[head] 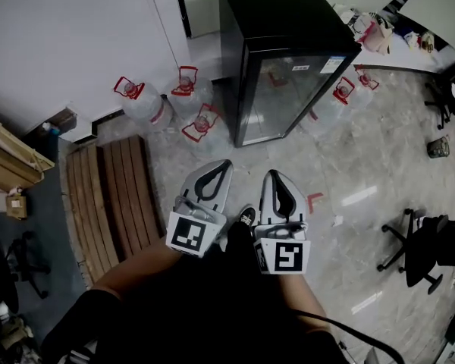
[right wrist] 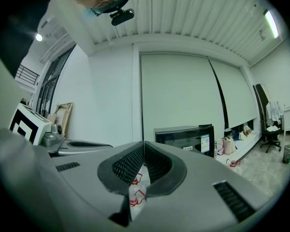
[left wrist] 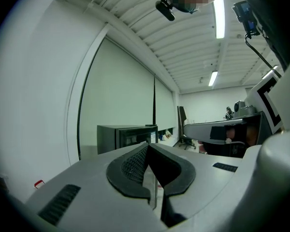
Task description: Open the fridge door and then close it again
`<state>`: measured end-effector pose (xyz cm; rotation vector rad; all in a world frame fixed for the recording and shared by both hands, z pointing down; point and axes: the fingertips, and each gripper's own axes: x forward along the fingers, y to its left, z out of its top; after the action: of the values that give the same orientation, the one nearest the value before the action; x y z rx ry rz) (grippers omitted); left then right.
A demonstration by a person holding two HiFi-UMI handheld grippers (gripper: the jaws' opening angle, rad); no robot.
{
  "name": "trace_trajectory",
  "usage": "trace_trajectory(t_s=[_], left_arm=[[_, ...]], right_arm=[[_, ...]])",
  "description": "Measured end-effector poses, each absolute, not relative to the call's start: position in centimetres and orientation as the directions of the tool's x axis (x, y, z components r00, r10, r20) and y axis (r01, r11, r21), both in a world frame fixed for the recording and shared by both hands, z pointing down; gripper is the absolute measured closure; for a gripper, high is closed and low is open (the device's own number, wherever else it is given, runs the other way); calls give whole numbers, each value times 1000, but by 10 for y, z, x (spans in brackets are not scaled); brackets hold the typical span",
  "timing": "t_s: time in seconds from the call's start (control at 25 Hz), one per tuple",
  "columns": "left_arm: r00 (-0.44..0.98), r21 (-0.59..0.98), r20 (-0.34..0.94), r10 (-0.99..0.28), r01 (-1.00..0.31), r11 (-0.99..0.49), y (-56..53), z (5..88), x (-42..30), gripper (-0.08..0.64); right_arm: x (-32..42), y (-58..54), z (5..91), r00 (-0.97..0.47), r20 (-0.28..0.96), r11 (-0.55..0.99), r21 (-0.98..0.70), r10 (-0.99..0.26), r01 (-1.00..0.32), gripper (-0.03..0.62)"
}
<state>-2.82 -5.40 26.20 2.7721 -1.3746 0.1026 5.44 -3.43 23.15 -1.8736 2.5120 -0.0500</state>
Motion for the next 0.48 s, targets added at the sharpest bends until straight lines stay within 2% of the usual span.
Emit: trace_trajectory(t_s=[0.32,0.48], left_arm=[[540,-23,136,-830,-836,-548,-148,288,21,554],[492,-11,154,-857,-866,-499,-201,330,18,554]], right_arm=[[96,-133,255,-361,36,359,-46,-932,-932,577],[105,-175,291,-369,75,365,-63,-927,-929,577]])
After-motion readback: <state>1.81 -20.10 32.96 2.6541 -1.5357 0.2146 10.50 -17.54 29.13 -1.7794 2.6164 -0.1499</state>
